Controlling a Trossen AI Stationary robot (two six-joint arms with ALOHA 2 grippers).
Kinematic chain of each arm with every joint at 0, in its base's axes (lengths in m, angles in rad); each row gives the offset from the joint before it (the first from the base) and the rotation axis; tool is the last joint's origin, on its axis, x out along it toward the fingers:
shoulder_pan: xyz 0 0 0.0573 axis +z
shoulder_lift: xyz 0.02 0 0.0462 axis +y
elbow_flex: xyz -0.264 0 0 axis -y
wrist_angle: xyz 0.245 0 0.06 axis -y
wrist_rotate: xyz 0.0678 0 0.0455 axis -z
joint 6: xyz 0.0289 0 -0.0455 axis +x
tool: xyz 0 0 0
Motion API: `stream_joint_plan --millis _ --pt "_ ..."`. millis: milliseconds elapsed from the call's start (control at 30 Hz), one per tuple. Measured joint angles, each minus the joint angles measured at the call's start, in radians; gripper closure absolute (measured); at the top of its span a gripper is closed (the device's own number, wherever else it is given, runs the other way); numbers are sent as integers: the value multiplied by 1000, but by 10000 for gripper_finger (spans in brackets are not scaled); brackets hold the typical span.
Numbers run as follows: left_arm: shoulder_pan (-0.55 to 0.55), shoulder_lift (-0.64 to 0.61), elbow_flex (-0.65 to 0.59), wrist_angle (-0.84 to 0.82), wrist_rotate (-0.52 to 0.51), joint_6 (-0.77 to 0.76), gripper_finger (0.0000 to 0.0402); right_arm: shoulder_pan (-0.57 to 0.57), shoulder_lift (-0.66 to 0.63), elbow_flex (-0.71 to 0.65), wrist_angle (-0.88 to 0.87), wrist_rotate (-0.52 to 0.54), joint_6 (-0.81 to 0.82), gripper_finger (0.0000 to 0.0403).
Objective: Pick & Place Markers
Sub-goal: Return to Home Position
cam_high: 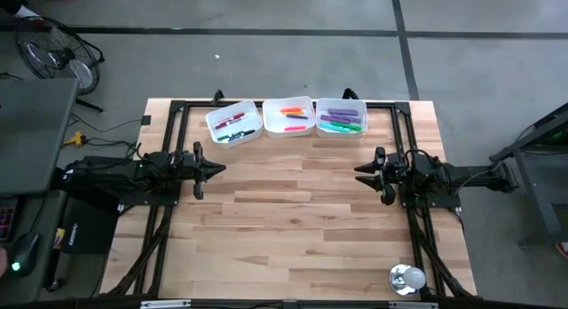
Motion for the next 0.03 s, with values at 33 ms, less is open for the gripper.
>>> stream_joint_plan --millis 33 --pt "0 0 0 0 0 0 394 0 0 0 0 0 0 258"
